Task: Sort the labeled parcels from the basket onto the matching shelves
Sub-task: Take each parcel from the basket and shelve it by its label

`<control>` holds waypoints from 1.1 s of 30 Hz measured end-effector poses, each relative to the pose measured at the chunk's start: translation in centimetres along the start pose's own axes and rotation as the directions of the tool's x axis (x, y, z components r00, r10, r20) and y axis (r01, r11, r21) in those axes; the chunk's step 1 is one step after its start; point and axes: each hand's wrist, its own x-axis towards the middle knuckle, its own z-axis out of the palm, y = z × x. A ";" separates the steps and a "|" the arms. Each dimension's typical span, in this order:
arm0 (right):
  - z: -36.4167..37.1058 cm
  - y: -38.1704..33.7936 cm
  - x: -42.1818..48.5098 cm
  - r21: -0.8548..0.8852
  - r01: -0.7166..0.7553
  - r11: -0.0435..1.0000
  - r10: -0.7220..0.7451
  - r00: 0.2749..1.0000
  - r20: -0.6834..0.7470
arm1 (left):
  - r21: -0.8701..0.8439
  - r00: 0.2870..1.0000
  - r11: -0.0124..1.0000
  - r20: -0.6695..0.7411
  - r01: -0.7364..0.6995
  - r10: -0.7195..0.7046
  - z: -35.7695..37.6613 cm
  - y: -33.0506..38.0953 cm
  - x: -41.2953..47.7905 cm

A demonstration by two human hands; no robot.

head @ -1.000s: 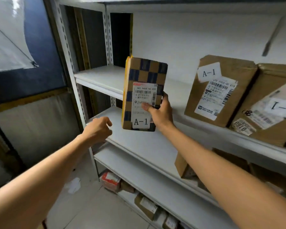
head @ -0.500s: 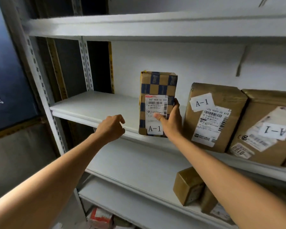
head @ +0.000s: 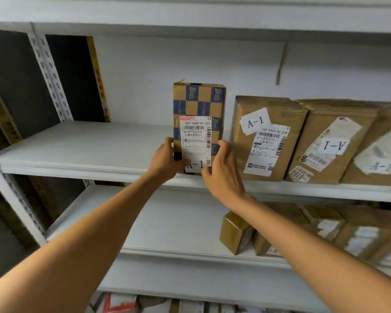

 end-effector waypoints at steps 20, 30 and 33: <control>6.5 -9.9 -0.8 0.251 0.559 0.790 -0.600 0.624 0.501 | 0.456 0.888 0.763 -0.265 0.458 -0.375 -11.6 -6.9 -14.1; 6.6 -17.7 -18.4 0.730 0.590 0.347 -0.905 0.005 0.426 | 0.179 0.389 0.358 -0.606 0.917 -0.694 -7.0 -5.0 -41.8; 4.2 -19.2 -25.3 0.822 0.541 0.181 -0.916 -0.211 0.340 | 0.028 0.181 0.212 -0.636 0.977 -0.750 -3.0 -2.4 -51.4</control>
